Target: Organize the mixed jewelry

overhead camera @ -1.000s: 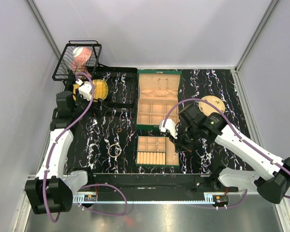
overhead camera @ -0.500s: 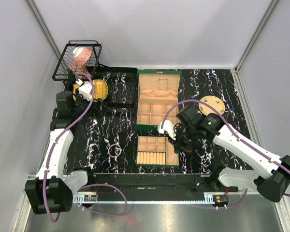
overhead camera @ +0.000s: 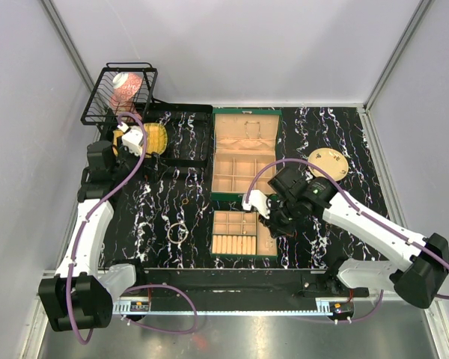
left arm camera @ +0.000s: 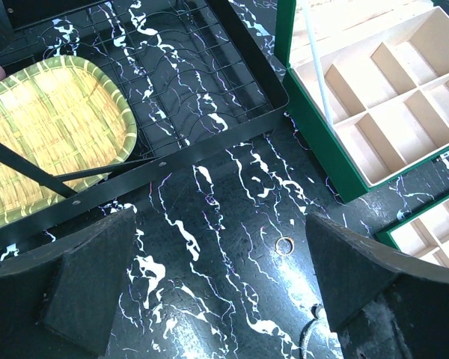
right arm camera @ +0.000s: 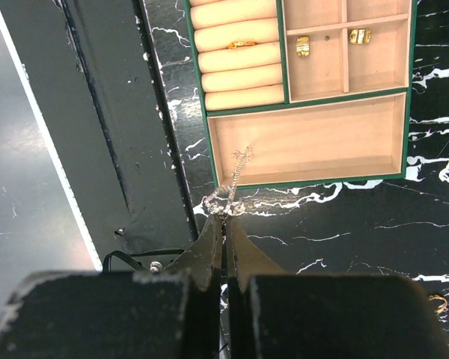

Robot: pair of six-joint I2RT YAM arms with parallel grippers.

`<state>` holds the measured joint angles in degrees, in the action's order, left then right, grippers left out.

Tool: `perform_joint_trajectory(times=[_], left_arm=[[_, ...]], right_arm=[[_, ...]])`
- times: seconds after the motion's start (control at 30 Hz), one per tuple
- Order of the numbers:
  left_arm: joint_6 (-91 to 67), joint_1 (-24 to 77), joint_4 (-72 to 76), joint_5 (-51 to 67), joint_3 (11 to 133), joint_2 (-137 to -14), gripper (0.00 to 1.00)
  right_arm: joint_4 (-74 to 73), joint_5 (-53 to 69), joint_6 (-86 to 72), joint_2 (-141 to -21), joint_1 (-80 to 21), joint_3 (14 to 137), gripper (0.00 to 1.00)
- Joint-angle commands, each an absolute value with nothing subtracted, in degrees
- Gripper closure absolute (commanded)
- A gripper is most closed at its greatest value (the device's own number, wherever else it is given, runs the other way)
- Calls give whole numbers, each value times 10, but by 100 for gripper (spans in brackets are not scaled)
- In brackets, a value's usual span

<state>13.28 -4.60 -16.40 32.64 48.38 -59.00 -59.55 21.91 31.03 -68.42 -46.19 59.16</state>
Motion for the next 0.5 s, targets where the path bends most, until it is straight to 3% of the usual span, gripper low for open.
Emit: perform_joint_trajectory(times=[0.0, 0.47], left_arm=[[142, -45, -127, 322, 487, -590, 1], [151, -46, -127, 321, 484, -594, 1]], right_arm=[[-570, 204, 323, -691, -469, 587, 100], [-519, 141, 343, -731, -468, 566, 100]])
